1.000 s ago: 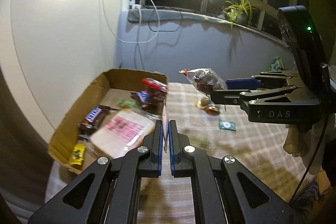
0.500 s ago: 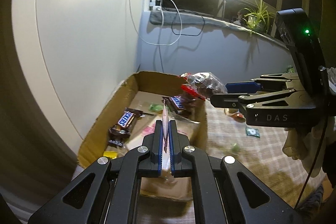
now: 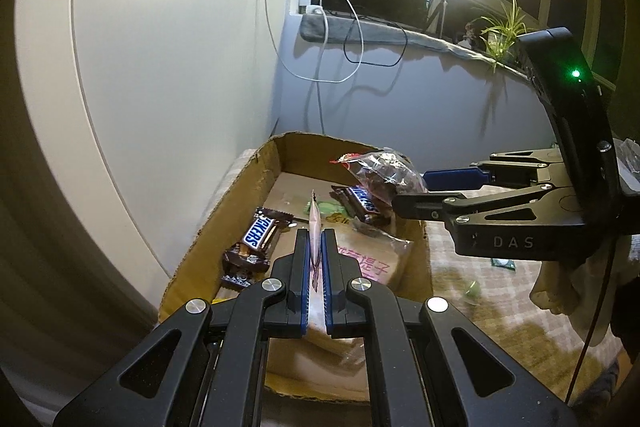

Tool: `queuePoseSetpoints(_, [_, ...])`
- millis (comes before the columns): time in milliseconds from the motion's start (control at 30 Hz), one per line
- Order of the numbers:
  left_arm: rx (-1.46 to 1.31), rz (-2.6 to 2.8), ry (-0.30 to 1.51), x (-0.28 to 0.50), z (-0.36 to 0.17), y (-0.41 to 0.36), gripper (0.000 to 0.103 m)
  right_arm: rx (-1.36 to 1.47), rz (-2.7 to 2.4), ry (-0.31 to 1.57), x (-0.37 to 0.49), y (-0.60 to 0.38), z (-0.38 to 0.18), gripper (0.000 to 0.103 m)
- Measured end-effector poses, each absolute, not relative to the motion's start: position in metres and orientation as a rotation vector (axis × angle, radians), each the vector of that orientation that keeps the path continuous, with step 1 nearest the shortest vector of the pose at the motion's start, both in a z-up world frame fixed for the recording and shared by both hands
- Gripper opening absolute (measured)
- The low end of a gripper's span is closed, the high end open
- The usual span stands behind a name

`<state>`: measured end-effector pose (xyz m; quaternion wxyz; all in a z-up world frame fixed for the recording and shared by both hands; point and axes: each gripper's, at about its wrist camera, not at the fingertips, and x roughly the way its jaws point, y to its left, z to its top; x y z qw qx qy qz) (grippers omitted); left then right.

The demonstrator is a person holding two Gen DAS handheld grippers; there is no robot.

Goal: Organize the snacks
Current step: 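Carry the pink wrapper and snack bag into the box and open both tools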

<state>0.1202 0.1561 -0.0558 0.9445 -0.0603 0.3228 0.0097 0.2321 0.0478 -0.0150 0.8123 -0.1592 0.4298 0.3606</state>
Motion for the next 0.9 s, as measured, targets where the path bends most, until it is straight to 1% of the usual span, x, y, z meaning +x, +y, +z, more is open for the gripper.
queuePoseSetpoints(67, [-0.125,0.025,0.659,0.121,-0.056,0.158,0.005,-0.339,0.772,0.923,0.234,0.049,-0.017,0.049])
queuePoseSetpoints(200, [-0.124,0.034,0.659,0.119,-0.056,0.160,0.017,-0.339,0.769,0.927,0.236,0.052,-0.019,0.049])
queuePoseSetpoints(300, [-0.121,0.038,0.657,0.118,-0.056,0.161,0.017,-0.340,0.765,0.924,0.237,0.053,-0.019,0.049])
queuePoseSetpoints(333, [-0.119,0.041,0.656,0.118,-0.056,0.161,0.020,-0.339,0.765,0.925,0.237,0.054,-0.019,0.050])
queuePoseSetpoints(367, [-0.119,0.042,0.657,0.118,-0.056,0.161,0.025,-0.340,0.765,0.924,0.237,0.054,-0.020,0.051])
queuePoseSetpoints(433, [-0.121,0.052,0.653,0.118,-0.055,0.161,0.053,-0.344,0.759,0.919,0.236,0.054,-0.019,0.054])
queuePoseSetpoints(467, [-0.121,0.059,0.647,0.116,-0.054,0.161,0.056,-0.345,0.755,0.915,0.236,0.054,-0.019,0.058])
queuePoseSetpoints(500, [-0.120,0.061,0.644,0.116,-0.054,0.162,0.057,-0.345,0.750,0.911,0.236,0.053,-0.018,0.061])
queuePoseSetpoints(567, [-0.118,0.063,0.642,0.115,-0.053,0.162,0.057,-0.346,0.742,0.898,0.235,0.052,-0.016,0.071])
queuePoseSetpoints(700, [-0.115,0.065,0.642,0.114,-0.052,0.162,0.059,-0.349,0.735,0.879,0.233,0.049,-0.012,0.078])
queuePoseSetpoints(733, [-0.115,0.065,0.642,0.113,-0.052,0.162,0.059,-0.351,0.732,0.875,0.233,0.049,-0.011,0.081])
queuePoseSetpoints(833, [-0.112,0.063,0.637,0.112,-0.050,0.161,0.062,-0.356,0.724,0.868,0.231,0.047,-0.008,0.082])
queuePoseSetpoints(900, [-0.109,0.063,0.632,0.111,-0.047,0.159,0.062,-0.360,0.715,0.871,0.231,0.044,-0.007,0.082])
